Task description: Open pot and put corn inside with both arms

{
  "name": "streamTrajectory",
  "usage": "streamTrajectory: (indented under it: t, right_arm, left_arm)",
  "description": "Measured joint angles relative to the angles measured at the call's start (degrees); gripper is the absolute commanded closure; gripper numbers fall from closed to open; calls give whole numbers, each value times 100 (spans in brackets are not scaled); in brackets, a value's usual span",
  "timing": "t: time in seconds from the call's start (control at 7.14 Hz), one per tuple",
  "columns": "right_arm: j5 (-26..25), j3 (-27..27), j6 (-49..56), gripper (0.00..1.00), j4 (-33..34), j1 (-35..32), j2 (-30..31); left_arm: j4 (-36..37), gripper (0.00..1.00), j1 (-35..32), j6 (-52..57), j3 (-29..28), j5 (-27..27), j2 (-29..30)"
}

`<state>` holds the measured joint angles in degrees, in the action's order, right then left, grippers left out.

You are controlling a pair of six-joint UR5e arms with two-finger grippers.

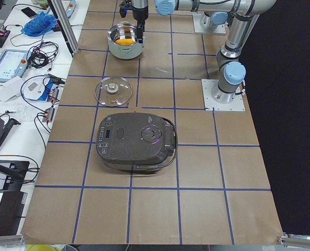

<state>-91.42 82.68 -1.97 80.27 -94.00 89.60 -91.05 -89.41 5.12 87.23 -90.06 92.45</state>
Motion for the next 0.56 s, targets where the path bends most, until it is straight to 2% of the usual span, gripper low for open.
streamTrajectory:
  t: [0.56]
  right_arm:
    - [25,0,2,0,13,11,-4]
  left_arm:
    - [31,0,-48,70,159,45,-165]
